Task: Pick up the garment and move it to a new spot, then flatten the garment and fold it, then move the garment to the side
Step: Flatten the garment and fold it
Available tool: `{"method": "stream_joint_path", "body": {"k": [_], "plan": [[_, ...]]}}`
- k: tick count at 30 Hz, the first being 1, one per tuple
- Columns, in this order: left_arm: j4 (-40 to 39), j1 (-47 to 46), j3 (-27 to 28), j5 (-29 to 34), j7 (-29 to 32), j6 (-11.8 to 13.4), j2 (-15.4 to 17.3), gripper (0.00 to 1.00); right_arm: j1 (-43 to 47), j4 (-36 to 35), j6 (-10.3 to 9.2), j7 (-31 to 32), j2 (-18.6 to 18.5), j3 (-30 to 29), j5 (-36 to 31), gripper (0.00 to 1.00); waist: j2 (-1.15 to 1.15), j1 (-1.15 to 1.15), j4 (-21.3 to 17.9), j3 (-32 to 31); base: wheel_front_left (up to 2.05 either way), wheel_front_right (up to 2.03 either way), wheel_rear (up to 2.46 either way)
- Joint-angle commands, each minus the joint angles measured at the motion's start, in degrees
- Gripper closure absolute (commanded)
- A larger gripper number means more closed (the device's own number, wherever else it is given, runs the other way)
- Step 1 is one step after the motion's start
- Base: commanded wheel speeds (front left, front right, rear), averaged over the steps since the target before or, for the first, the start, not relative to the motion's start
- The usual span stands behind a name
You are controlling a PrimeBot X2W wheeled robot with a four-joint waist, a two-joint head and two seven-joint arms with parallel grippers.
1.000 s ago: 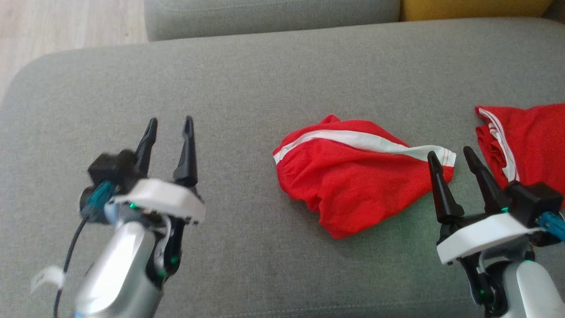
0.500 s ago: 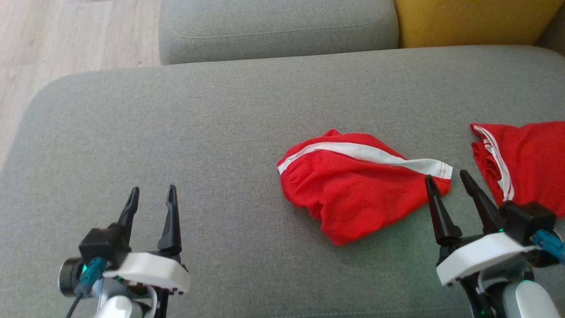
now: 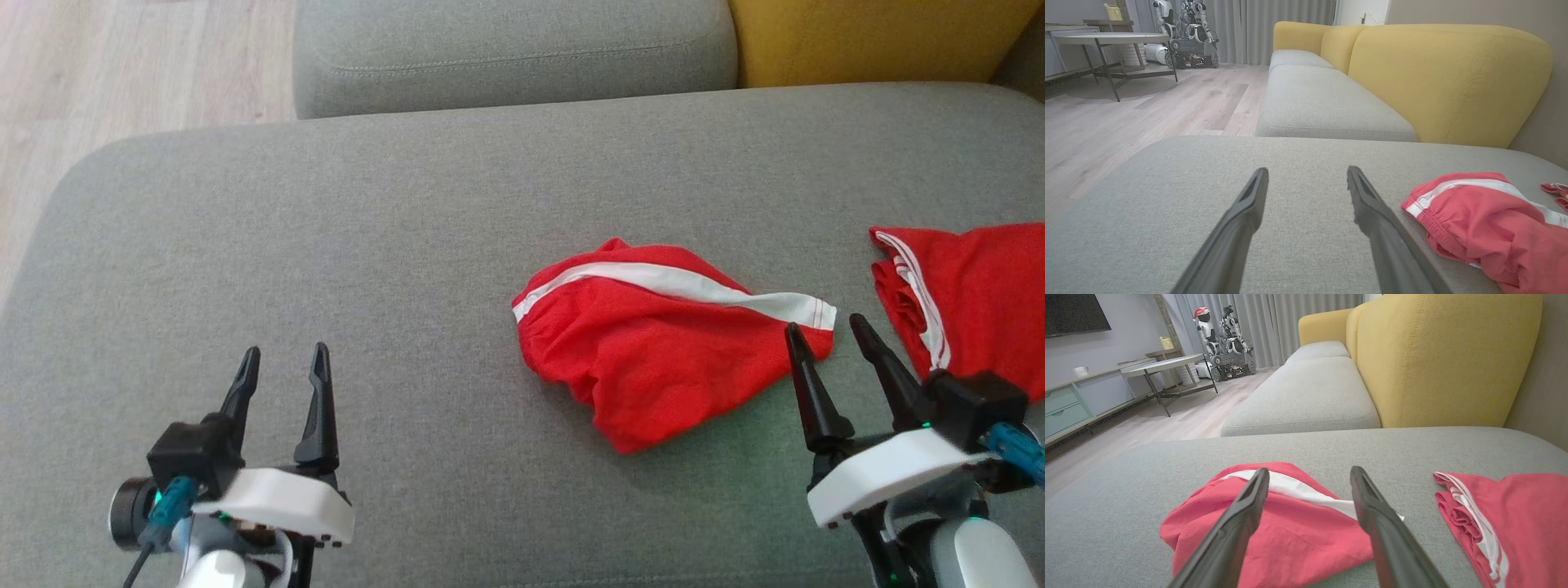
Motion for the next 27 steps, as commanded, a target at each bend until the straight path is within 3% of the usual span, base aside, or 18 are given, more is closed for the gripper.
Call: {"method": "stream_joint_path", "body": {"k": [1,6,13,22,27], "plan": [[-2.2,-2.0,2.3,0.1,0.1,0.3,1.4,0.00,-1.5,-2.3,-0.05,0.1,-0.8,1.2,-0.3,0.00,0.00,0.00,0.0,0.1,0.00,0.00,0.00],[-2.2,-3.5,1.8,-0.2,0.6,-0.4,1.1,0.00,-1.7,-2.5,-0.05,0.2,-0.7,1.1,-0.2,0.00,0.00,0.00,0.0,0.7,0.00,0.00,0.00],[3.6,-14.9,-2.0,-1.9,3.6,-6.2,-2.8,0.00,-3.4,-2.8,-0.05,0.1,-0.8,1.5,-0.2,0.00,0.00,0.00,-0.6,3.2,0.00,0.00,0.00],[24.5,-30.8,-6.4,-5.9,6.6,-14.6,-12.1,0.00,-6.0,-2.3,-0.05,-0.2,-1.1,3.6,0.2,0.00,0.00,0.00,-3.5,7.2,0.00,0.00,0.00],[39.2,-36.4,-8.3,-8.9,7.0,-18.1,-14.5,0.00,-7.1,-1.8,-0.05,-0.5,-1.2,4.1,0.5,0.00,0.00,0.00,-5.1,9.0,0.00,0.00,0.00]]}}
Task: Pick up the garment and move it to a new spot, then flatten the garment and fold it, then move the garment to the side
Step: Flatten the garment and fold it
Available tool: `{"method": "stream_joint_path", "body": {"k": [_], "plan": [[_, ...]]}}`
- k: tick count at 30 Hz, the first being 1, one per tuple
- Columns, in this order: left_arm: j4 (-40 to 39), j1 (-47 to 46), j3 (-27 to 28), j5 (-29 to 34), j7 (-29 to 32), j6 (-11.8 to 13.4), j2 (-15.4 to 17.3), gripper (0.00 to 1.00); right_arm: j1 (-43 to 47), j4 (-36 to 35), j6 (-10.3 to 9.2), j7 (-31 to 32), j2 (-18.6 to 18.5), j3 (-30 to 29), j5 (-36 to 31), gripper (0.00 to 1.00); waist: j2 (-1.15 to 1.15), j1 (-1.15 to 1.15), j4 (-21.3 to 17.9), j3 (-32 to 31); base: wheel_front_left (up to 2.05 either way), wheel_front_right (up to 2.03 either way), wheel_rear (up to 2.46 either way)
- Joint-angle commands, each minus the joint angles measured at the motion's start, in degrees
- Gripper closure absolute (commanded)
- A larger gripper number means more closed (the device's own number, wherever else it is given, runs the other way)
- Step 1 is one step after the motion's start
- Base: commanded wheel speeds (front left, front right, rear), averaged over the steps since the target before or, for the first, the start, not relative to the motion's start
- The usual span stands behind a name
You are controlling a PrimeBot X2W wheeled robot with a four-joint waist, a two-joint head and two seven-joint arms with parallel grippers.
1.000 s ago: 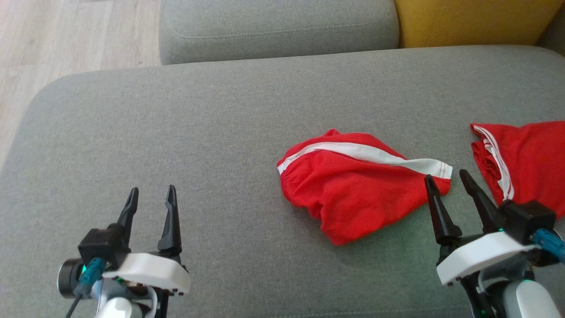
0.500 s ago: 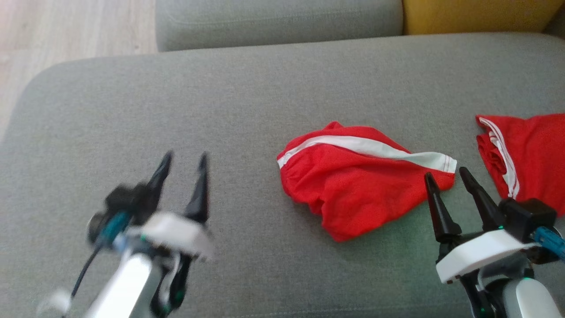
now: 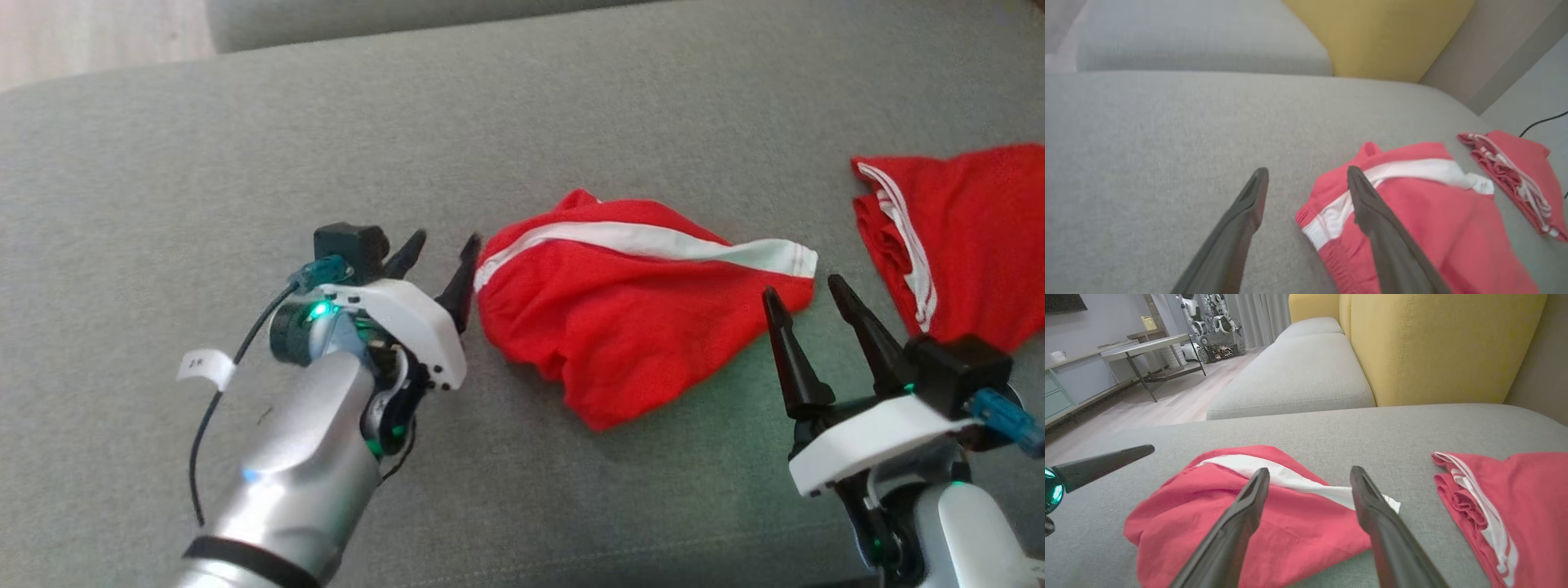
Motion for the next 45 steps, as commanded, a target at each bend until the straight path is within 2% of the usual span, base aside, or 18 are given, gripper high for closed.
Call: {"method": "stream_joint_path", "body": {"k": [1,4,7,13,23,25,35,40,45], "plan": [[2.2,-3.6,1.1,-1.0,-0.1,-0.7,0.4,0.00,-3.0,-1.8,-0.05,-0.6,-0.7,1.5,0.4,0.00,0.00,0.00,-1.0,1.1,0.00,0.00,0.00],[7.9,-5.3,-0.7,-3.2,-0.3,-2.2,0.1,0.00,-3.3,-1.5,-0.05,-0.7,-0.8,1.6,0.5,0.00,0.00,0.00,-1.7,1.8,0.00,0.00,0.00],[9.2,-5.7,-4.2,-7.1,-0.8,-3.3,0.0,0.00,-3.5,-1.2,-0.05,-0.8,-0.8,1.6,0.6,0.00,0.00,0.00,-2.1,2.3,0.00,0.00,0.00],[9.1,-7.1,-11.1,-13.2,-2.5,-2.7,0.0,0.00,-3.6,-0.9,-0.05,-1.0,-0.7,1.3,0.8,0.00,0.00,0.00,-1.9,3.1,0.00,0.00,0.00],[9.6,-9.2,-19.5,-19.0,-3.2,-2.3,0.0,0.00,-4.0,-0.4,-0.05,-1.3,-0.5,1.7,1.3,0.00,0.00,0.00,-1.8,3.5,0.00,0.00,0.00],[10.2,-9.7,-21.0,-19.8,-3.4,-2.1,0.0,1.00,-4.1,-0.2,-0.05,-1.3,-0.5,1.8,1.4,0.00,0.00,0.00,-1.9,3.5,0.00,0.00,0.00],[12.4,-11.8,-24.7,-21.4,-7.4,-0.8,0.0,1.00,-5.0,2.0,-0.05,-2.7,-1.3,-1.6,1.0,0.00,0.00,0.00,-1.1,3.2,0.00,0.00,0.00],[12.4,-12.6,-24.4,-21.4,-8.7,-0.4,0.0,1.00,-7.3,7.6,-0.05,-3.8,-2.9,-4.7,0.7,0.00,0.00,0.00,0.4,3.2,0.00,0.00,0.00],[11.3,-13.3,-24.0,-20.8,-9.1,-0.3,0.0,1.00,-11.5,17.4,-0.05,-4.6,-4.0,-7.0,1.3,0.00,0.00,0.00,1.8,3.6,0.00,0.00,0.00]]}}
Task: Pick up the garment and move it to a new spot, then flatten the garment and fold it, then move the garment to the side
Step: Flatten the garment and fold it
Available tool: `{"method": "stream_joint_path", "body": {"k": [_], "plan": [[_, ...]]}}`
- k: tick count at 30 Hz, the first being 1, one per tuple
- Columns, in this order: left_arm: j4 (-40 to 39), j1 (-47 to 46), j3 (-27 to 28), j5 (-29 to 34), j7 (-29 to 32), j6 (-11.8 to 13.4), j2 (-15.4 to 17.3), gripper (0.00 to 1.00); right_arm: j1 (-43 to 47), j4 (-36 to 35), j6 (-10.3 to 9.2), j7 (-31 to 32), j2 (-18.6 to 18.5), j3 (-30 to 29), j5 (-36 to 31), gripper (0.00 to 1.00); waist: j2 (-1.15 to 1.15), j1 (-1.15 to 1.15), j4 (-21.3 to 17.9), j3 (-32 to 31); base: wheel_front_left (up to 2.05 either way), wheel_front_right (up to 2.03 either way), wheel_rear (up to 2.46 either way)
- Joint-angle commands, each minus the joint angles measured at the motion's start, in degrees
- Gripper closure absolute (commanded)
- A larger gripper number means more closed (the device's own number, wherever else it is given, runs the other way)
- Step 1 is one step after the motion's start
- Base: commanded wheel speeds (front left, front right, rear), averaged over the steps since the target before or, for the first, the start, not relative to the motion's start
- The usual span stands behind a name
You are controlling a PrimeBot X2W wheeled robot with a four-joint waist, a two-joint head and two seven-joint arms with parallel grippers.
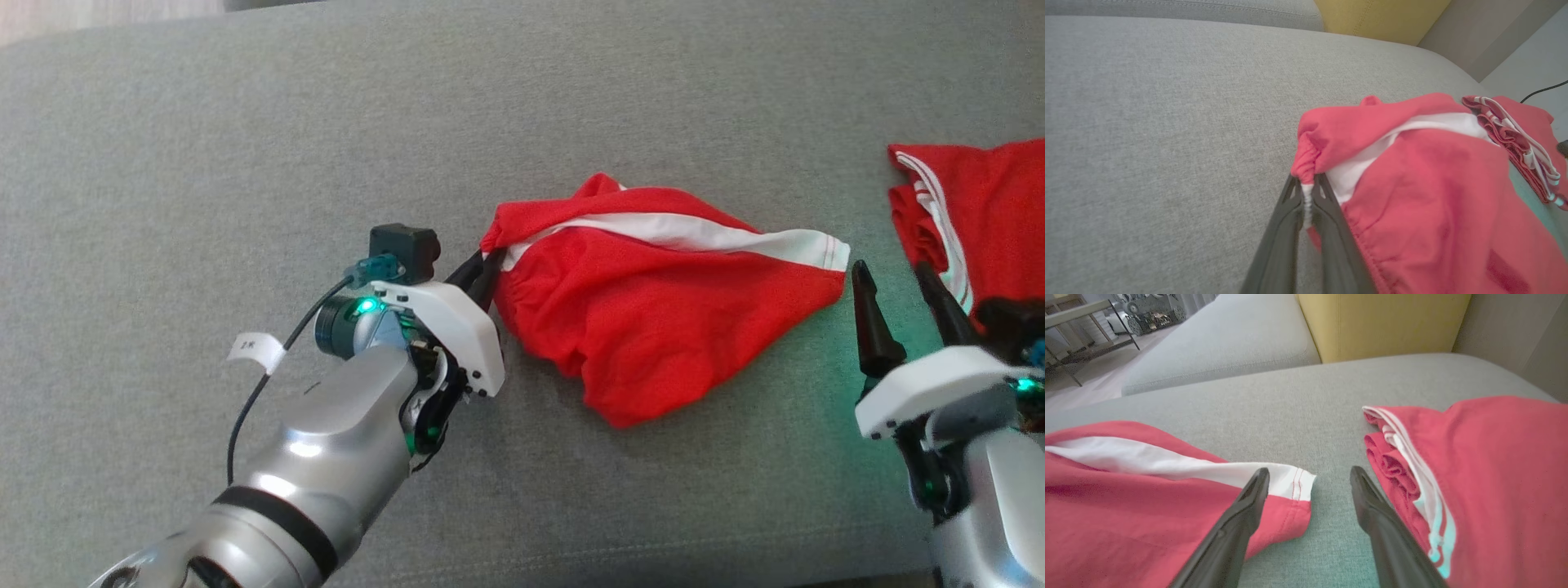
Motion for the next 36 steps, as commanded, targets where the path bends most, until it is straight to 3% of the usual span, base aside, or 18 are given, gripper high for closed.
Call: {"method": "stream_joint_path", "body": {"k": [1,11,12,14,15,16,21,25,36], "plan": [[-1.7,-3.3,1.8,0.7,-0.7,0.3,0.5,1.00,-3.6,1.9,-0.05,-0.9,-1.1,0.7,0.4,0.00,0.00,0.00,0.5,0.4,0.00,0.00,0.00],[-5.8,-2.9,4.9,5.0,-0.8,0.6,0.5,1.00,-15.9,22.9,-0.05,-4.7,-1.0,3.2,2.5,0.02,0.00,0.00,2.2,1.8,0.00,0.00,0.00],[-6.0,-2.6,5.2,5.4,-0.8,0.6,0.5,1.00,-16.8,24.7,-0.05,-4.5,-1.3,3.9,2.4,0.50,0.00,0.00,2.3,1.8,0.00,0.00,0.00],[-6.3,-2.4,5.5,5.8,-0.8,0.5,0.5,1.00,-17.8,26.3,-0.05,-4.6,-1.5,4.6,2.7,0.55,0.00,0.00,2.5,1.7,0.00,0.00,0.00],[-6.6,-2.2,5.9,6.3,-0.8,0.4,0.5,1.00,-18.6,27.8,-0.05,-4.6,-1.8,5.2,3.0,0.67,0.00,0.00,2.7,1.7,0.00,0.00,0.00],[-6.8,-2.0,6.2,6.7,-0.8,0.4,0.5,1.00,-19.2,29.0,-0.05,-4.8,-2.0,5.9,3.4,1.00,0.00,0.00,2.9,1.6,0.00,0.00,0.00],[-7.4,-0.8,8.0,8.4,-0.8,0.3,0.5,1.00,-21.1,33.2,-0.05,-5.9,-2.7,8.0,5.5,1.00,0.00,0.00,3.1,1.1,0.00,0.00,0.00],[-8.7,-0.1,10.3,10.3,-0.8,0.5,0.5,1.00,-22.0,32.5,-0.05,-8.7,-3.4,9.8,6.7,1.00,0.00,0.00,2.9,0.5,0.00,0.00,0.00],[-15.1,4.7,17.5,15.8,-0.8,1.0,2.5,1.00,-19.7,18.3,-0.05,-12.3,-6.3,10.1,7.6,1.00,0.00,0.00,1.9,-2.1,0.00,0.00,0.00]]}}
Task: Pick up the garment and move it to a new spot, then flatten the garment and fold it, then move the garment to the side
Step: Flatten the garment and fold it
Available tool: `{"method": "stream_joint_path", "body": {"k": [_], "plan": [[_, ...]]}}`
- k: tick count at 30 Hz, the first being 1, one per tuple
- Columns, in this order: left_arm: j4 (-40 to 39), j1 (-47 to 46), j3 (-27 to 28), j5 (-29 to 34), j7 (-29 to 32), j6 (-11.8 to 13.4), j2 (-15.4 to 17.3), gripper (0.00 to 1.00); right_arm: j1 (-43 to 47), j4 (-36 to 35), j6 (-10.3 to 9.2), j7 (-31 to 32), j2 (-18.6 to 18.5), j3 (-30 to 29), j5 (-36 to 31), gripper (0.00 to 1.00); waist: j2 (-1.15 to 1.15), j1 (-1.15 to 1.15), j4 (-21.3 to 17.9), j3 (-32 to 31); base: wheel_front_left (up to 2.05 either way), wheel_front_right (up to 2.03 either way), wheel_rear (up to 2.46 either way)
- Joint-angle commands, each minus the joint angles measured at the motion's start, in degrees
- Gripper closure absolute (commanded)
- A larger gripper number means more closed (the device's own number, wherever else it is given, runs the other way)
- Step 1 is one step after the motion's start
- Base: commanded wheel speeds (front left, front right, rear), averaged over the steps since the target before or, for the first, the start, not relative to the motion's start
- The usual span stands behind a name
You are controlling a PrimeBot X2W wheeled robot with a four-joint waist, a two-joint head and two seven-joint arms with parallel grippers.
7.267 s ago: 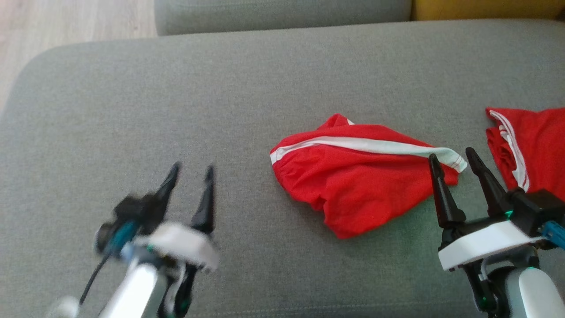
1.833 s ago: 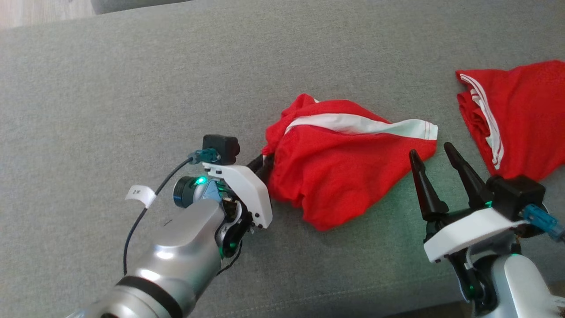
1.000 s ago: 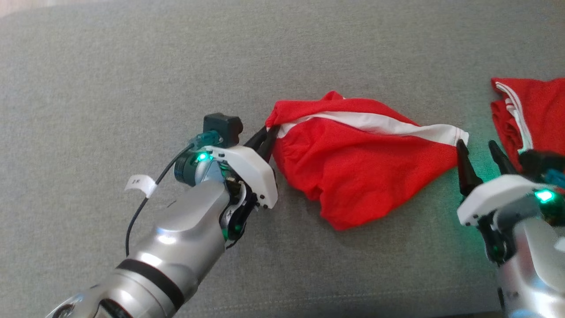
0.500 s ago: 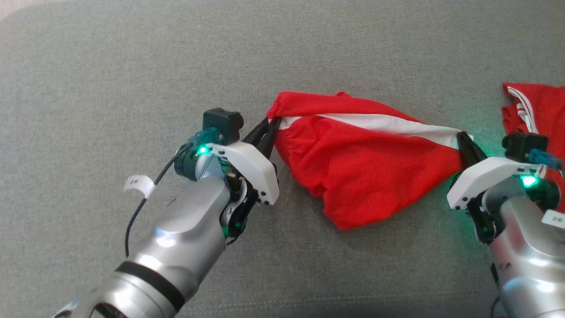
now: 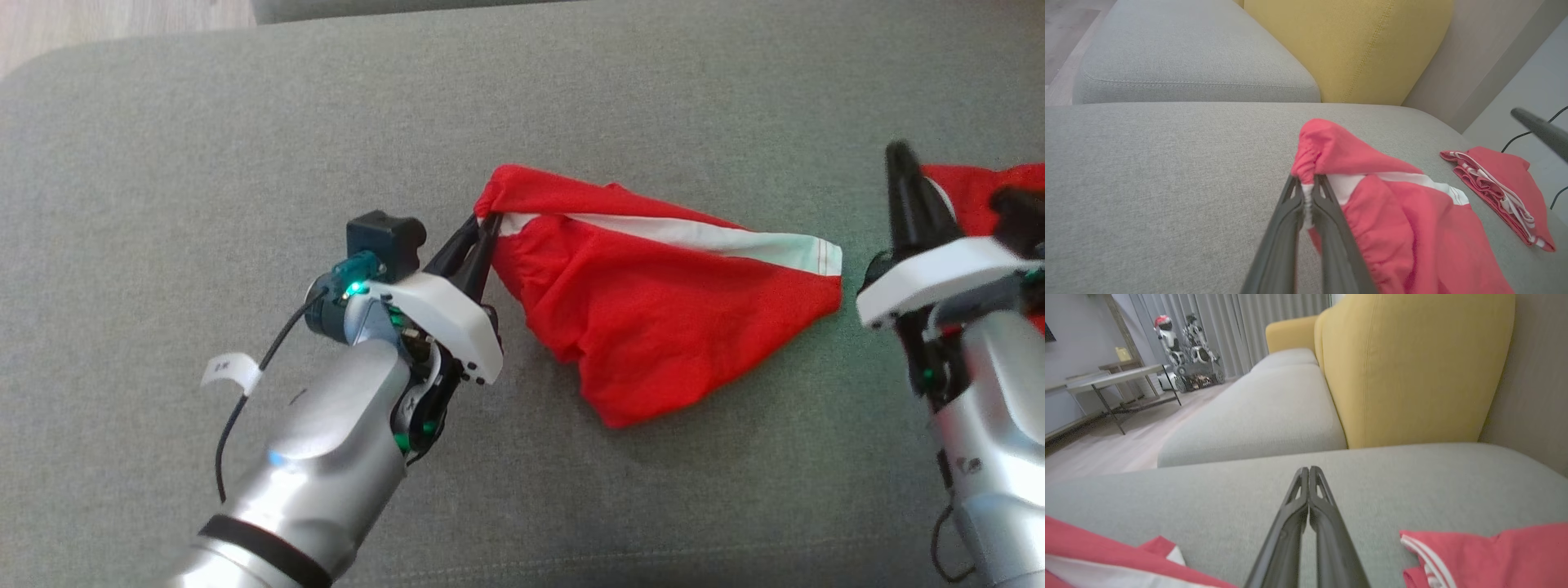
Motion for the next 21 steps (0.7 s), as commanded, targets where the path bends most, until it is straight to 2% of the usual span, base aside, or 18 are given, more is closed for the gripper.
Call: {"method": "stream_joint_path", "body": {"k": [1,3,4,6,15,21], "plan": [[-2.0,-1.3,2.4,0.6,-0.7,0.3,1.2,1.00,0.4,-3.7,-0.05,-0.2,-0.7,0.4,-0.2,1.00,0.00,0.00,-0.1,-0.3,0.00,0.00,0.00],[-2.0,-0.8,2.7,0.8,-0.7,0.2,1.2,1.00,1.4,-7.6,-0.05,0.6,-0.5,-0.3,-1.1,1.00,0.00,0.00,-0.3,-0.6,0.00,0.00,0.00],[-2.0,-0.6,2.9,1.0,-0.7,0.1,1.2,1.00,2.1,-9.7,-0.05,1.1,-0.3,-0.6,-1.6,0.94,0.00,0.00,-0.4,-0.7,0.00,0.00,0.00],[-1.7,-0.3,3.1,1.1,-0.7,0.0,1.2,1.00,3.6,-14.2,-0.05,2.0,0.4,-1.4,-2.7,0.00,0.00,0.00,-0.6,-0.9,0.00,0.00,0.00],[-0.1,1.0,3.8,1.4,-0.7,-0.6,0.8,1.00,14.1,-32.5,-0.05,7.6,4.6,-4.2,-7.9,0.00,0.00,0.00,-1.2,-1.7,0.00,0.00,0.00],[1.0,2.2,4.2,1.7,-0.7,-0.9,0.6,1.00,22.6,-40.8,-0.05,11.5,7.7,-4.5,-9.8,0.00,0.00,0.00,-1.6,-2.6,0.00,0.00,0.00]]}}
